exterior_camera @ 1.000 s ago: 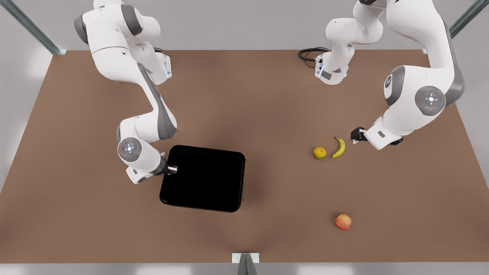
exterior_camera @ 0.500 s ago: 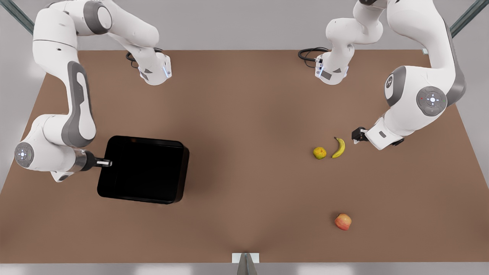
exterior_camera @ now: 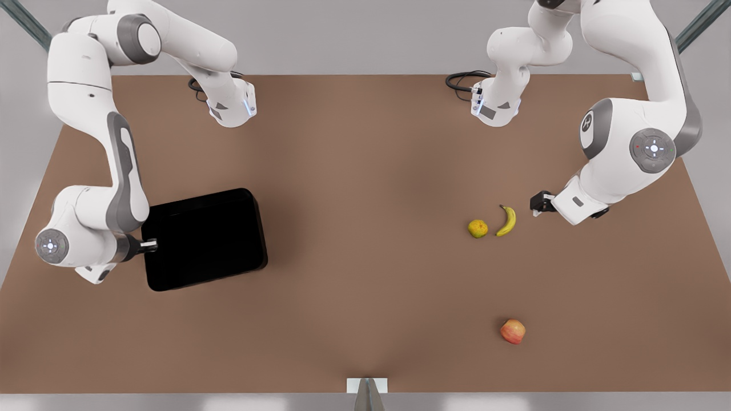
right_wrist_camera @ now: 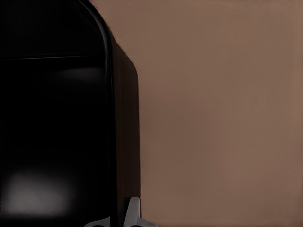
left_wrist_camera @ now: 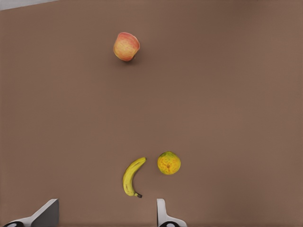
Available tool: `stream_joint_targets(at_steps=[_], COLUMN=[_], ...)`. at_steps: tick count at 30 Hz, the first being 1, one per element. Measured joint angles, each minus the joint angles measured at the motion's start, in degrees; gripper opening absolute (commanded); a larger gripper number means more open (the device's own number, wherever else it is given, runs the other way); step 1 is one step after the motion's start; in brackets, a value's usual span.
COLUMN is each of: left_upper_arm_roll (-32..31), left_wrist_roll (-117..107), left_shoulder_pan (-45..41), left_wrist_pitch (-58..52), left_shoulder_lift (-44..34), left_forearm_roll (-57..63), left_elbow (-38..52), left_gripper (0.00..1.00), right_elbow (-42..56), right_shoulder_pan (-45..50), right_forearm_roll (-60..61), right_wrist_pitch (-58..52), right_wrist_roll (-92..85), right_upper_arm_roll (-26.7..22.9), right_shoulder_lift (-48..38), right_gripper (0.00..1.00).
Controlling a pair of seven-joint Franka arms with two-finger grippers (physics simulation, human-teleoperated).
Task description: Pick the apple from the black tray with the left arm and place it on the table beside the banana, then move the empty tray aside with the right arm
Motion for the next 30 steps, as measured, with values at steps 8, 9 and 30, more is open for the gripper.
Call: stream_joint_targets(at_steps=[8,9,30], left_upper_arm_roll=[0.0,0.0,-2.25], left_wrist_roll=[-0.03,-0.04,-2.16], left_shoulder_pan=[-0.01,-0.01,-0.97], left_wrist_pitch=[0.01,0.01,-0.18], left_shoulder_lift=[-0.24,-0.17,1.38], left_forearm_roll=[0.04,0.05,2.68], left_elbow=[0.0,-0.01,3.52], left_gripper=[1.0,1.0,1.0], right_elbow=[0.2,0.2,13.44], right_shoulder_pan=[1.23,1.21,5.35], right_forearm_roll=[-6.44,-6.95,4.63], right_wrist_pitch=[1.37,1.5,-16.56], right_wrist_roll=[-1.43,-1.46,14.11], right_upper_arm_roll=[-0.19,-0.21,12.03], right_shoulder_lift=[2.29,2.33,-6.93], right_gripper=[0.28,0.5,1.0])
